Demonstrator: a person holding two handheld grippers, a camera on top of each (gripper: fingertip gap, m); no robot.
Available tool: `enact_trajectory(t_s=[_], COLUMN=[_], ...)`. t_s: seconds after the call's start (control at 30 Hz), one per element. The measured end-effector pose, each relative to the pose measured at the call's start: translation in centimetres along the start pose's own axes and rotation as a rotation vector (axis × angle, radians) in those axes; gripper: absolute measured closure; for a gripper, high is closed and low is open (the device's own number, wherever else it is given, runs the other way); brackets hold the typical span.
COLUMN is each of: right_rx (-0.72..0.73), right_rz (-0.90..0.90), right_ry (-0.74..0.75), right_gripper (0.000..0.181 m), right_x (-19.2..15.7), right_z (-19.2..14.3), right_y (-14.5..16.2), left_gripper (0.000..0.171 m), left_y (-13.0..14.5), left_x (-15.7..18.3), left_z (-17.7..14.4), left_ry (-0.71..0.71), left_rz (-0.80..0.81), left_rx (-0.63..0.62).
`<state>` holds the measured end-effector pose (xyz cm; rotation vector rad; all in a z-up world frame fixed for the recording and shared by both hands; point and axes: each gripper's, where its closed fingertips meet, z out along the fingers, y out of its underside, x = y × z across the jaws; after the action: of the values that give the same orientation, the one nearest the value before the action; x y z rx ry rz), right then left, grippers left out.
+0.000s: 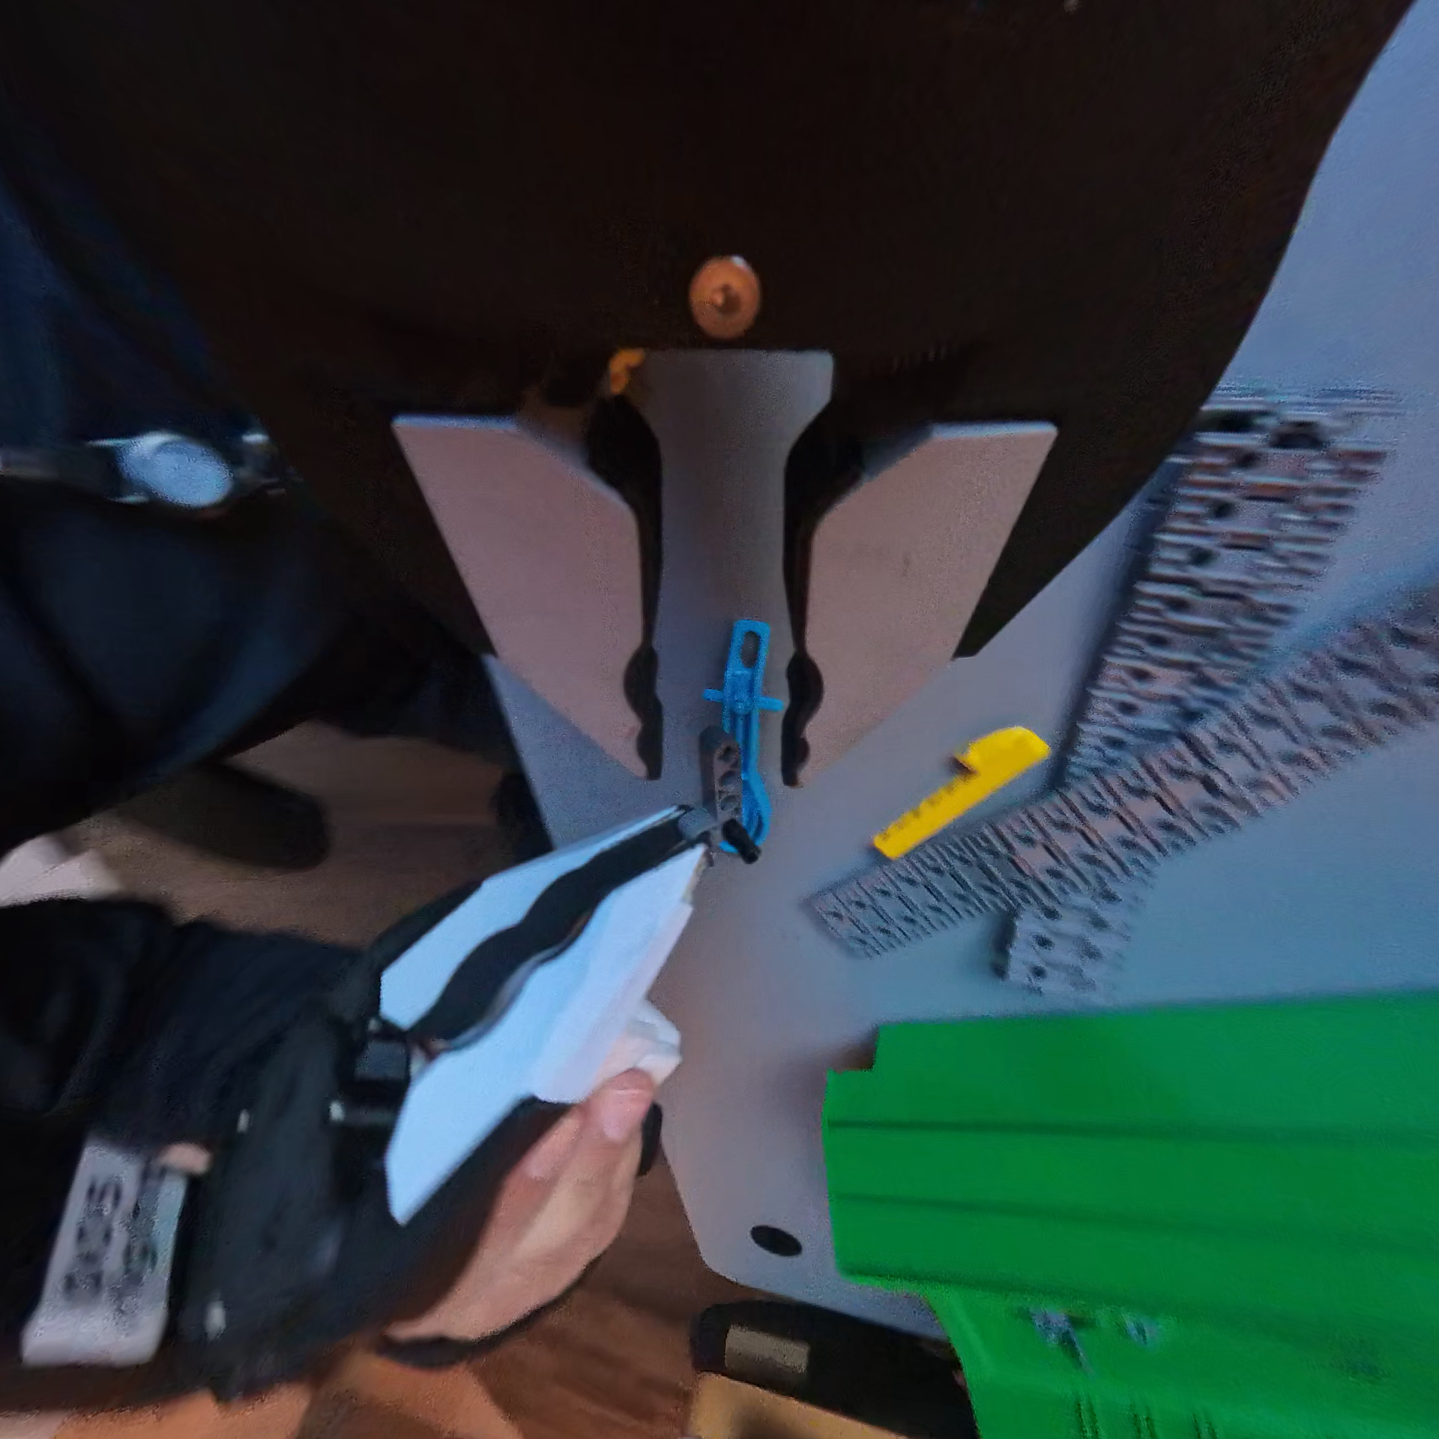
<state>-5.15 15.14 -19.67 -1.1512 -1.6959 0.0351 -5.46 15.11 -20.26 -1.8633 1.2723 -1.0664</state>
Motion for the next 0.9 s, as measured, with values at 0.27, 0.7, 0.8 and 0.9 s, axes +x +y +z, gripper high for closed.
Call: enact_trajectory(t_s=[0.27,0.7,0.8,0.9], right_rx=[0.012,0.064,0.185,0.294], right_rz=[0.093,0.340,0.697,1.053], right_ry=[-0.049,-0.108,-0.209,-0.345], right_gripper=[0.177,0.176,0.175,0.167], right_x=[-0.4,-0.2,1.0,2.0], right_z=[-0.2,0.1,-0.6,-1.0], right_y=[0.1,0.2,0.1,0.1], left_gripper=[0.159,0.165,0.165,0.166], left_y=[0.7,0.2,-0.1,-0.2], left_x=[-0.8,-0.7,-0.8,-0.6], left_z=[0.6,0.6,0.2,0.4], left_ry=[-0.407,-0.557,-0.574,-0.569], left_rz=[0.704,0.978,0.997,1.009], left_rx=[-0.156,-0.160,-0.143,-0.127])
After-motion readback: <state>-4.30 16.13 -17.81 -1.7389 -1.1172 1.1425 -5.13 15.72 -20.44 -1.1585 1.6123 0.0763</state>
